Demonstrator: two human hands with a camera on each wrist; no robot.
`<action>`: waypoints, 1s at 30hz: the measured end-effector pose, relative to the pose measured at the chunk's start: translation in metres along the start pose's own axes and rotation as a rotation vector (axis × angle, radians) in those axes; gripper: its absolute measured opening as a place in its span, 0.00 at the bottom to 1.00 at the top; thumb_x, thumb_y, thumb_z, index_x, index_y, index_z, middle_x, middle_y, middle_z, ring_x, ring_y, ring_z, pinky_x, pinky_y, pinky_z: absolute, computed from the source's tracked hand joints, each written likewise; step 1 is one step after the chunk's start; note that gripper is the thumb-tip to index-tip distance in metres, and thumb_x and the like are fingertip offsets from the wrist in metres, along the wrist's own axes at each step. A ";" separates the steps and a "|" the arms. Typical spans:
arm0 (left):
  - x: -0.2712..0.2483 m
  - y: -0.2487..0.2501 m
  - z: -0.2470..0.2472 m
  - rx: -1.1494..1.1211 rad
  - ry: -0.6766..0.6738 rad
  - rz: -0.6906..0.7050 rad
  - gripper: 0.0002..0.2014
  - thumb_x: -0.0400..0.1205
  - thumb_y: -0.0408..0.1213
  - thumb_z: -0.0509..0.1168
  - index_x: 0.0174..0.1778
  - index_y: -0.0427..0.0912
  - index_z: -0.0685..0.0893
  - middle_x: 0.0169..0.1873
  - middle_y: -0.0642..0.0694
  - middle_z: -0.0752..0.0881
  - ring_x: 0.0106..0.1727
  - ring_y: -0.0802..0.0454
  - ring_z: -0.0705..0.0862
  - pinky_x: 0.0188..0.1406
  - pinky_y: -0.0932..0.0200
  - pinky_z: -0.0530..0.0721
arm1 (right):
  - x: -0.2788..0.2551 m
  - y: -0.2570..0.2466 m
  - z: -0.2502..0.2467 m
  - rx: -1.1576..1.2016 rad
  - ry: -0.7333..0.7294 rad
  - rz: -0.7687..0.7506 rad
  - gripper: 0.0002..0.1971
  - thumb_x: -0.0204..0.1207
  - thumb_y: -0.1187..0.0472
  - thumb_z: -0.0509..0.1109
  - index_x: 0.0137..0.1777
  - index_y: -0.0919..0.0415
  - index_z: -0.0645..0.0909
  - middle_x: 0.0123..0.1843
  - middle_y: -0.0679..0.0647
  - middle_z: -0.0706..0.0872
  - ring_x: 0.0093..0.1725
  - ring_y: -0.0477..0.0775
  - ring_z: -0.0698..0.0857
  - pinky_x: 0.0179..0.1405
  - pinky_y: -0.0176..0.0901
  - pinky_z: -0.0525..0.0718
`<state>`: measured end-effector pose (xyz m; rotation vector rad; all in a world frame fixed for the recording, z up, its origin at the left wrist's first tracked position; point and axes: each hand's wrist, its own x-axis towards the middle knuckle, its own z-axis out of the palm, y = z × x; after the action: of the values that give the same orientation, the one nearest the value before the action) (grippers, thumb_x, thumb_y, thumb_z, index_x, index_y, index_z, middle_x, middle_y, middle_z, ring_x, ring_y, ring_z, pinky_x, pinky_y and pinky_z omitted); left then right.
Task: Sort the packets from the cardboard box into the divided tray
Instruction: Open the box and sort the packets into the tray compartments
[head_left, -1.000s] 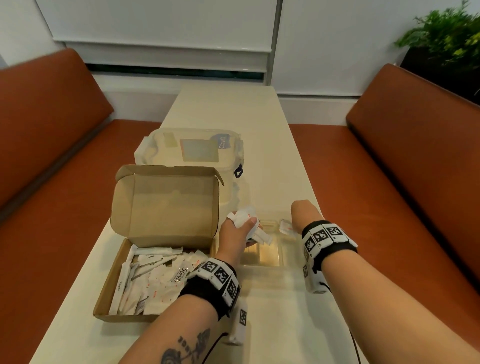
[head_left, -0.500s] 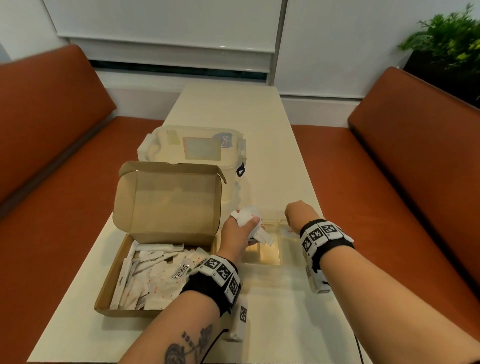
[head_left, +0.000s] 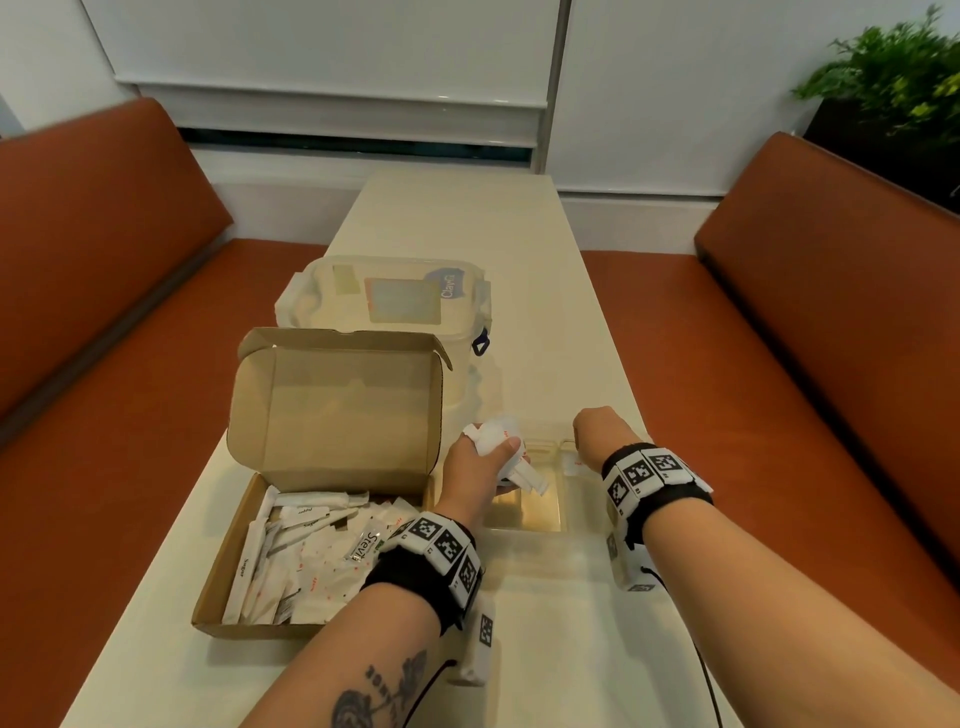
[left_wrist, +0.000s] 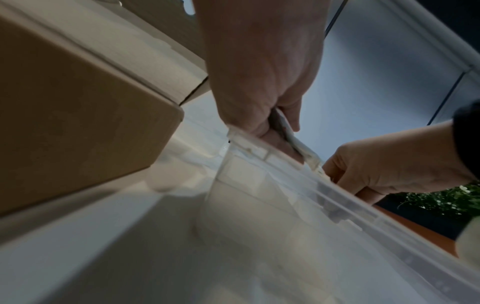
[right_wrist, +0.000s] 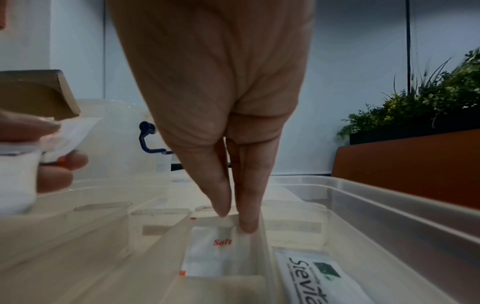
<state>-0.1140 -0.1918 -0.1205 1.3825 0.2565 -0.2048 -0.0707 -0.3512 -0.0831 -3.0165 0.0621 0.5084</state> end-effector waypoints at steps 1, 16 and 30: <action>0.000 0.000 0.000 -0.001 -0.002 -0.004 0.12 0.81 0.34 0.67 0.60 0.39 0.78 0.50 0.35 0.88 0.52 0.40 0.88 0.50 0.44 0.88 | -0.001 0.000 -0.001 0.041 0.020 -0.002 0.12 0.78 0.73 0.59 0.57 0.69 0.81 0.58 0.63 0.84 0.56 0.61 0.85 0.47 0.41 0.79; 0.002 0.003 -0.002 0.009 -0.088 0.010 0.12 0.81 0.34 0.68 0.59 0.41 0.79 0.44 0.40 0.89 0.40 0.50 0.91 0.37 0.51 0.90 | -0.022 -0.028 -0.002 0.896 0.126 -0.187 0.05 0.74 0.64 0.73 0.44 0.66 0.86 0.35 0.55 0.86 0.32 0.47 0.82 0.31 0.33 0.82; 0.003 0.002 0.008 0.018 0.015 0.037 0.08 0.79 0.31 0.70 0.53 0.42 0.82 0.43 0.42 0.88 0.39 0.49 0.89 0.28 0.59 0.86 | -0.029 -0.012 0.008 1.174 0.124 -0.041 0.09 0.71 0.72 0.74 0.49 0.65 0.79 0.41 0.59 0.82 0.40 0.56 0.84 0.40 0.42 0.86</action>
<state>-0.1100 -0.1992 -0.1182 1.4060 0.2421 -0.1659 -0.0997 -0.3381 -0.0799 -1.8819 0.2146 0.1593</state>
